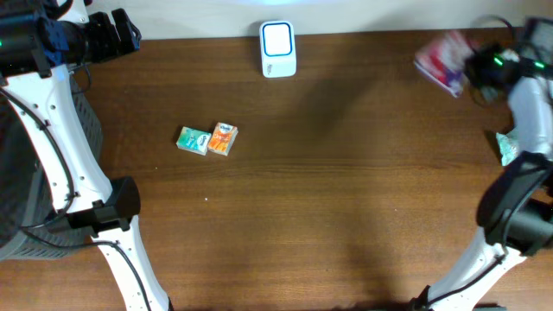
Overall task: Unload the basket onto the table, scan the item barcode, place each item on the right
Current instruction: 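Carry the red pouch right and release it at the right edge, then reach the right gripper left and grasp the orange tissue pack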
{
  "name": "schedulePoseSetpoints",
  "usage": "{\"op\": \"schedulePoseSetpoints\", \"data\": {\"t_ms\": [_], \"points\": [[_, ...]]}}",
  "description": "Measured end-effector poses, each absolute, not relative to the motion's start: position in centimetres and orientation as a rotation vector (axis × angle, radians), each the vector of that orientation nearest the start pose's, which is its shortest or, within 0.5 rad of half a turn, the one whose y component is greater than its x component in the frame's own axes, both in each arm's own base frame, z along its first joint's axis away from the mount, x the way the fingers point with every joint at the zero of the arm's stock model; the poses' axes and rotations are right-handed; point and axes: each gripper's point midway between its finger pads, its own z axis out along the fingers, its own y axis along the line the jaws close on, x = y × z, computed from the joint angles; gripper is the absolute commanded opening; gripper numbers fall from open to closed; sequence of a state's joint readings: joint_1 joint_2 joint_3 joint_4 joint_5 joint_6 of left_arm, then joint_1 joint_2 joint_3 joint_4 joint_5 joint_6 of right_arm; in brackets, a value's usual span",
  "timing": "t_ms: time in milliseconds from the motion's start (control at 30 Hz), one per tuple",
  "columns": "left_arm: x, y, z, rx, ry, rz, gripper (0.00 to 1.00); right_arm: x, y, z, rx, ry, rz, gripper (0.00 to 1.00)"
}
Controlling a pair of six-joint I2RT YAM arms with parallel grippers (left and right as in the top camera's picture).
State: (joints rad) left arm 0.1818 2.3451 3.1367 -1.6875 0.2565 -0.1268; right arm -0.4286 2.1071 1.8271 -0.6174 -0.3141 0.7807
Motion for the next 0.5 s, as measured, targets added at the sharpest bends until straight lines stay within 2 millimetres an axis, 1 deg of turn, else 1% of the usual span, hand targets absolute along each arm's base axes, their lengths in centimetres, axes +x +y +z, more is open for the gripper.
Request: {"op": "schedulePoseSetpoints", "data": {"t_ms": [33,67,100,133,167,233,267,300,333,367,400,467,500], "points": [[48.4,4.5,33.1,-0.267,2.434,-0.292,0.99,50.6,-21.1,13.5,1.385,2.115,0.476,0.04],[48.4,4.5,33.1,-0.266,2.434,-0.292,0.99,48.9,-24.1,13.1,1.436,2.095,0.41,0.04],[48.4,4.5,33.1,-0.267,2.434,-0.292,0.99,47.7,-26.0,12.7,1.468,2.079,0.367,0.04],[48.4,4.5,33.1,-0.267,2.434,-0.292,0.99,46.6,-27.6,12.0,1.504,2.069,0.28,0.22],[48.4,4.5,33.1,-0.267,2.434,-0.292,0.99,46.0,-28.4,11.7,1.525,2.064,0.224,0.34],[48.4,4.5,33.1,-0.267,2.434,-0.292,0.99,45.3,-29.2,11.3,1.52,2.077,0.13,0.51],[48.4,4.5,33.1,-0.267,2.434,-0.292,0.99,45.3,-29.1,11.3,1.487,2.1,0.122,0.57],[48.4,4.5,33.1,-0.266,2.434,-0.292,0.99,45.6,-28.6,11.3,1.423,2.143,0.139,0.62],[48.4,4.5,33.1,-0.267,2.434,-0.292,0.99,46.5,-26.9,11.3,1.274,2.228,0.191,0.63],[48.4,4.5,33.1,-0.267,2.434,-0.292,0.99,47.4,-23.7,11.3,1.084,2.337,0.301,0.64],[48.4,4.5,33.1,-0.266,2.433,-0.292,0.99,47.7,-20.5,11.1,0.94,2.42,0.401,0.64],[48.4,4.5,33.1,-0.266,2.433,-0.292,0.99,47.8,-12.6,10.5,0.634,2.599,0.546,0.66],[48.4,4.5,33.1,-0.266,2.433,-0.292,0.99,47.9,-9.2,10.3,0.509,2.655,0.565,0.67]]}}
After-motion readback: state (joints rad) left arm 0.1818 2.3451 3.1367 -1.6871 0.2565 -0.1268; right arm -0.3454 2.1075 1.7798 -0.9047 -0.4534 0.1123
